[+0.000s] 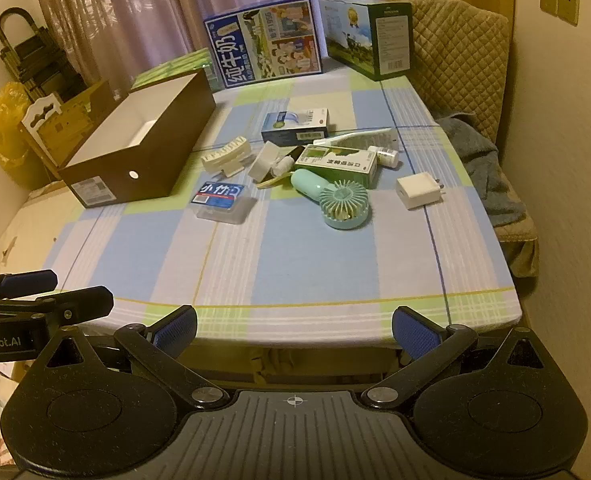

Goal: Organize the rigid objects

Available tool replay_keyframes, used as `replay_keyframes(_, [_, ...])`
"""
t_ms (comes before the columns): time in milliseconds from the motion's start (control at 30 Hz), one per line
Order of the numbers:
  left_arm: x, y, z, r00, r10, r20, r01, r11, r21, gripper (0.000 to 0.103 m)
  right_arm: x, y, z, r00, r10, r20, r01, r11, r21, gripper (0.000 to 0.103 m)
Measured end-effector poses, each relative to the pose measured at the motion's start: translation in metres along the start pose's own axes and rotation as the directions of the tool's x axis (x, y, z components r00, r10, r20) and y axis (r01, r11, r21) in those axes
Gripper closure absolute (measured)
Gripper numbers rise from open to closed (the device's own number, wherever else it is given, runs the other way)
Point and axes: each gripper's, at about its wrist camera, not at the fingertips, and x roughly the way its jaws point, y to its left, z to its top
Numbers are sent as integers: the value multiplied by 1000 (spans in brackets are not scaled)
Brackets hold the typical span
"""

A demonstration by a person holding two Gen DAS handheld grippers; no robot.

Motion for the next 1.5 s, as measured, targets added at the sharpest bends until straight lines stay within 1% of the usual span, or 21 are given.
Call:
replay_keyframes(367, [2, 1, 0, 1000, -3, -4, 3, 1000, -1, 12, 1, -3, 2, 1000, 0, -1, 0, 1000, -3, 2])
replay_keyframes(400, [2, 1, 0, 999, 35, 0, -35, 999, -41, 12, 0, -3, 2, 1000, 0, -1, 0, 1000, -4, 2])
replay_keyframes(1500, [4, 1, -1, 998, 57, 0, -57, 996, -65, 12, 3, -3, 4, 1000, 2, -6, -2, 1000, -13, 2])
